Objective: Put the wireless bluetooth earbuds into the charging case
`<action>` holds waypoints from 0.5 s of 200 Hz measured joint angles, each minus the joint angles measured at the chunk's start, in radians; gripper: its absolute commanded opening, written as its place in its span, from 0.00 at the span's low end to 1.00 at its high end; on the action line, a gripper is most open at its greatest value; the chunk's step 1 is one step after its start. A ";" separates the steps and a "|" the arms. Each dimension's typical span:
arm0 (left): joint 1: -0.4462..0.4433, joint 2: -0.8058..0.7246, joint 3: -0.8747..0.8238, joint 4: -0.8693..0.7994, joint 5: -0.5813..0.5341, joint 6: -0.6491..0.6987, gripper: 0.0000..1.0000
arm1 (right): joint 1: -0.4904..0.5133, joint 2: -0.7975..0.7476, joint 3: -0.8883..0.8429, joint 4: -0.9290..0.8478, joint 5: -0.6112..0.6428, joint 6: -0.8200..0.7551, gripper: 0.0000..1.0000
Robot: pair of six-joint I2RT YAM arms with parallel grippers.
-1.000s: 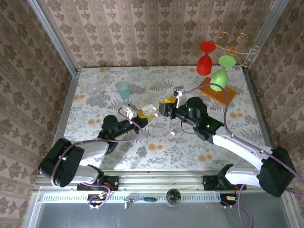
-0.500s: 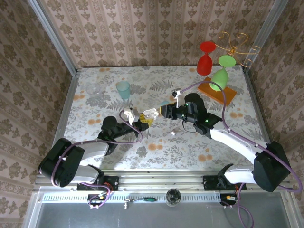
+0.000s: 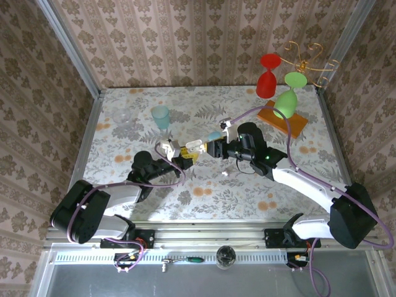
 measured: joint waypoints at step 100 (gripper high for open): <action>0.005 0.002 0.002 -0.008 -0.005 -0.015 0.00 | 0.015 0.026 0.026 -0.015 -0.009 -0.003 0.44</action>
